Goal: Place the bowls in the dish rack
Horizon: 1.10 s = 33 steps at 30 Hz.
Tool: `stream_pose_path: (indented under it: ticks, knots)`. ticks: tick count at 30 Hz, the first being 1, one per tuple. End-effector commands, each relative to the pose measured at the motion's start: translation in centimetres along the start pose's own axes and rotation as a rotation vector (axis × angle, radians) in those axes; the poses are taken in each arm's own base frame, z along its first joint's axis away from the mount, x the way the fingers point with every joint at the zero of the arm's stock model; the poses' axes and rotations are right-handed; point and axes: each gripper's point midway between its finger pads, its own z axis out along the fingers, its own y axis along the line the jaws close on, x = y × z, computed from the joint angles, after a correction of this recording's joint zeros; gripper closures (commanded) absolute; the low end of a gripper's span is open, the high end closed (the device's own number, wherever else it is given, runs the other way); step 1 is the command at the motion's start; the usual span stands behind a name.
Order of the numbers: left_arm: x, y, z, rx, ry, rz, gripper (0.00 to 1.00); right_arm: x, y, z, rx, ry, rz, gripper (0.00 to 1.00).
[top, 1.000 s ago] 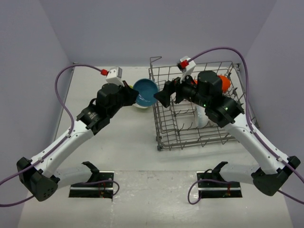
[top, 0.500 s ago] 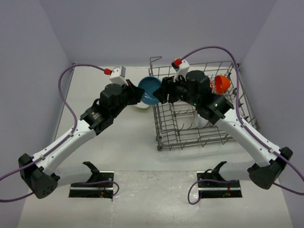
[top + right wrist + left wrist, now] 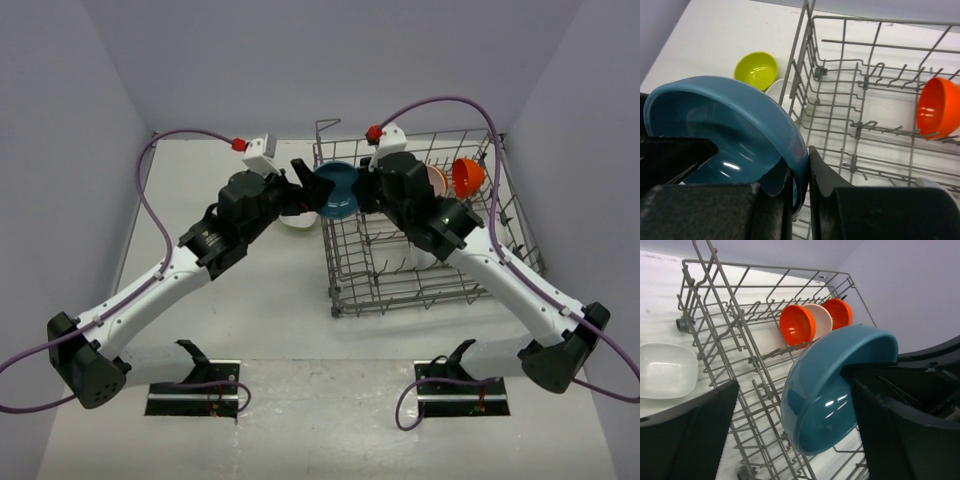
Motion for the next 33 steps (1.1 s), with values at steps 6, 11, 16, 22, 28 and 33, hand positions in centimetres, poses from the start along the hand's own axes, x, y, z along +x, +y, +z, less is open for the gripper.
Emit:
stream_pose_path:
  ticks: [6, 11, 16, 22, 28, 33]
  knots:
    - [-0.4, -1.9, 0.8, 0.085, 0.023, 0.034, 0.0, -10.0, -5.1, -2.5, 0.249, -0.305, -0.231, 1.0]
    - [0.9, -0.9, 1.2, 0.054, 0.067, 0.051, 0.0, -14.8, -9.7, -2.5, 0.388, -0.403, -0.369, 1.0]
    - [2.5, -0.1, 2.2, 0.019, 0.133, 0.075, 0.0, -15.4, -12.3, 0.2, 0.571, -0.527, -0.744, 1.0]
    - [4.7, 1.3, 3.8, -0.042, 0.219, 0.091, 0.0, -15.7, -12.8, 5.3, 0.618, -0.605, -0.814, 1.0]
    - [5.0, 2.4, 4.2, -0.093, 0.219, 0.098, 0.03, -12.1, -13.0, 9.6, 0.601, -0.614, -0.81, 1.0]
    - [5.6, 3.0, 4.5, -0.109, 0.218, 0.101, 0.16, -8.8, -12.6, 12.0, 0.501, -0.551, -0.773, 1.0]
